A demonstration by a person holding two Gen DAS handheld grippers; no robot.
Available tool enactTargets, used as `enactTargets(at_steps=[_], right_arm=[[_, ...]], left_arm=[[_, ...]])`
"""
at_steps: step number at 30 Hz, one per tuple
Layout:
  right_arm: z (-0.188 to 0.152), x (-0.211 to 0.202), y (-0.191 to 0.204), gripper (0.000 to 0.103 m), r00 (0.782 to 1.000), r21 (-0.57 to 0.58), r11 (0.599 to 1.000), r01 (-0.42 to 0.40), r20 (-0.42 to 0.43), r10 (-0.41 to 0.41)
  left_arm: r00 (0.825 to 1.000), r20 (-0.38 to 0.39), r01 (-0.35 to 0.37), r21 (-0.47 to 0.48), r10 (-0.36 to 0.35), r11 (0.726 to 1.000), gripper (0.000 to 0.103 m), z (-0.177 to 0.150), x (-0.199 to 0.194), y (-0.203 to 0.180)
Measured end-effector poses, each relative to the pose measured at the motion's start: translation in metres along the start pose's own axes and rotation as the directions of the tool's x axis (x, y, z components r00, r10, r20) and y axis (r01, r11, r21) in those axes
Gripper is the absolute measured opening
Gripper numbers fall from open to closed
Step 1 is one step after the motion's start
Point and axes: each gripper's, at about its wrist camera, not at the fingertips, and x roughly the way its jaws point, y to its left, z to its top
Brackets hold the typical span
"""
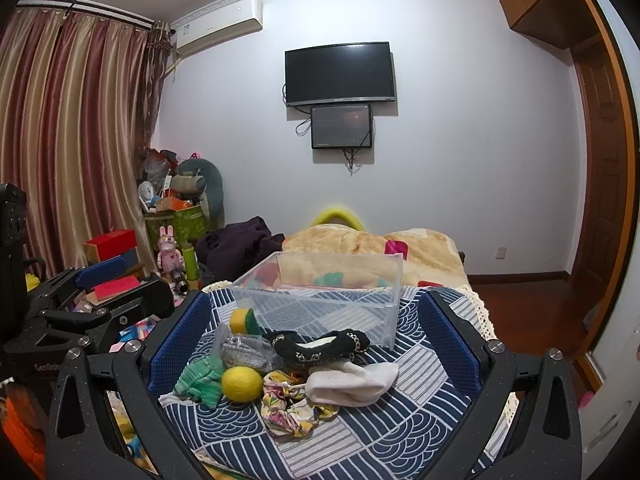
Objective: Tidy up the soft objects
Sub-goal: 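Grasp the clear bag with the left tool while the right tool grasps the black strap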
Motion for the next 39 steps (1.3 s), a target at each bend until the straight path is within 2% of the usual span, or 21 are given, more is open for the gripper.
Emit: enactTargets(at_steps=[5,7,12,16,18,22,27,28,31,35,37,38,39], right_arm=[[-0.009,0.012,-0.005,0.103,0.999,0.001,1.000,-0.013,-0.040,0.013],[-0.014,0.020,-0.009,0.102,0.997,0.009,1.000,-0.018,-0.069,0.018],[-0.026,0.040,-0.019,0.087,0.989,0.036,0.999,-0.024,-0.147,0.029],[-0.036,0.053,-0.027,0.080,0.978,0.062,0.998,-0.025,-0.203,0.037],[-0.037,0.061,-0.028,0.078,0.973,0.071,0.997,-0.031,-0.224,0.046],[-0.036,0.074,-0.027,0.078,0.966,0.068,0.996,-0.050,-0.249,0.066],[-0.038,0.101,-0.025,0.078,0.952,0.049,0.997,-0.063,-0.296,0.074],[-0.040,0.107,-0.025,0.078,0.946,0.053,0.996,-0.068,-0.313,0.081],[-0.048,0.120,-0.023,0.066,0.930,0.050,0.995,-0.083,-0.356,0.095],[-0.052,0.120,-0.021,0.052,0.925,0.028,0.996,-0.086,-0.370,0.090],[-0.051,0.116,-0.024,0.039,0.927,0.024,0.997,-0.080,-0.365,0.083],[-0.050,0.117,-0.026,0.027,0.928,0.023,0.997,-0.074,-0.364,0.077],[-0.050,0.116,-0.028,0.025,0.929,0.024,0.998,-0.066,-0.364,0.071]], left_arm=[[0.999,-0.033,-0.037,-0.012,0.036,0.999,0.101,-0.008,0.013,0.010],[0.997,-0.062,-0.046,-0.015,0.045,0.999,0.087,-0.014,0.022,0.015],[0.987,-0.155,-0.051,-0.051,0.043,0.997,0.072,-0.028,0.048,0.030],[0.975,-0.220,-0.050,-0.046,0.039,0.998,0.063,-0.043,0.068,0.035],[0.967,-0.256,-0.032,-0.053,0.017,0.998,0.059,-0.048,0.079,0.037],[0.954,-0.295,0.027,-0.063,-0.045,0.998,0.059,-0.055,0.097,0.034],[0.926,-0.370,0.058,-0.069,-0.079,0.996,0.059,-0.068,0.121,0.029],[0.920,-0.382,0.064,-0.072,-0.087,0.995,0.055,-0.071,0.125,0.028],[0.914,-0.392,0.077,-0.078,-0.102,0.994,0.049,-0.078,0.131,0.026],[0.918,-0.381,0.089,-0.069,-0.108,0.994,0.040,-0.078,0.132,0.022],[0.920,-0.377,0.086,-0.062,-0.103,0.994,0.036,-0.079,0.131,0.020],[0.921,-0.375,0.088,-0.063,-0.105,0.994,0.034,-0.078,0.130,0.020],[0.921,-0.372,0.093,-0.065,-0.111,0.994,0.031,-0.077,0.128,0.020]])
